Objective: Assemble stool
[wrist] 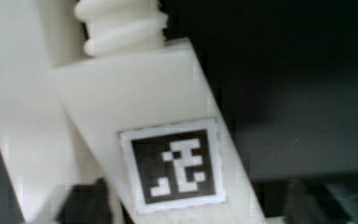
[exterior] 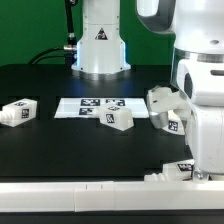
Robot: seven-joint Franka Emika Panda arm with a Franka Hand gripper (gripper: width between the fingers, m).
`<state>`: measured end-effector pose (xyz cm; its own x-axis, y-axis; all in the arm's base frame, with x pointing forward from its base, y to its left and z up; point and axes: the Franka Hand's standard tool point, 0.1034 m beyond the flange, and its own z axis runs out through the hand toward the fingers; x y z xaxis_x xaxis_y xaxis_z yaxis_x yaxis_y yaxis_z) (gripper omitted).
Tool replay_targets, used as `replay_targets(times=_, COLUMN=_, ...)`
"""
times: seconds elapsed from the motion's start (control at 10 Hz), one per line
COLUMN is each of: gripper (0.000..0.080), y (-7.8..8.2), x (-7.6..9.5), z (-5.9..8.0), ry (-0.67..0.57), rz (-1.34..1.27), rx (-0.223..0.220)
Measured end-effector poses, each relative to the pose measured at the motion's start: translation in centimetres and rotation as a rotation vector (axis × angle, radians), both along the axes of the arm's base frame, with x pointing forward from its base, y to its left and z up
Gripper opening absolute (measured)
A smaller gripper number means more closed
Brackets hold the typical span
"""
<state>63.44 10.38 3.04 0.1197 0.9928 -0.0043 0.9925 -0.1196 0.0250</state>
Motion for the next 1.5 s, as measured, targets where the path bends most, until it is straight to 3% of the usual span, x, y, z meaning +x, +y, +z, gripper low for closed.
replay_targets(times=0.1, gripper=0.0312, y=0.0, x=0.0, z=0.0, ry=0.0, rz=0.0, rx=0.0)
replay_targets(times=0.5, gripper=0.0314, y=-0.1, x=0.0, z=0.0, ry=0.0, rz=-0.004, rx=0.0)
replay_targets(times=0.7, gripper=0.0314, y=-2.6, x=-0.6, z=0.9, ry=-0.004, rz=-0.106, rx=0.004)
replay_targets(times=0.9, gripper=0.0314, y=-5.7, x=-2.9, z=1.2, ry=0.001, rz=-0.207, rx=0.021)
replay_targets(times=1.0, gripper=0.0315, y=-7.3, x=-3.3, z=1.4, ry=0.032, rz=-0.145, rx=0.011)
replay_targets(times=1.3, gripper=0.0315, y=-7.4, x=-3.2, z=1.2, ry=0.03, rz=-0.175, rx=0.015)
replay_targets(times=1.5, gripper=0.0315, y=-11.0, x=-4.0, z=1.1, ry=0.007, rz=-0.296, rx=0.057)
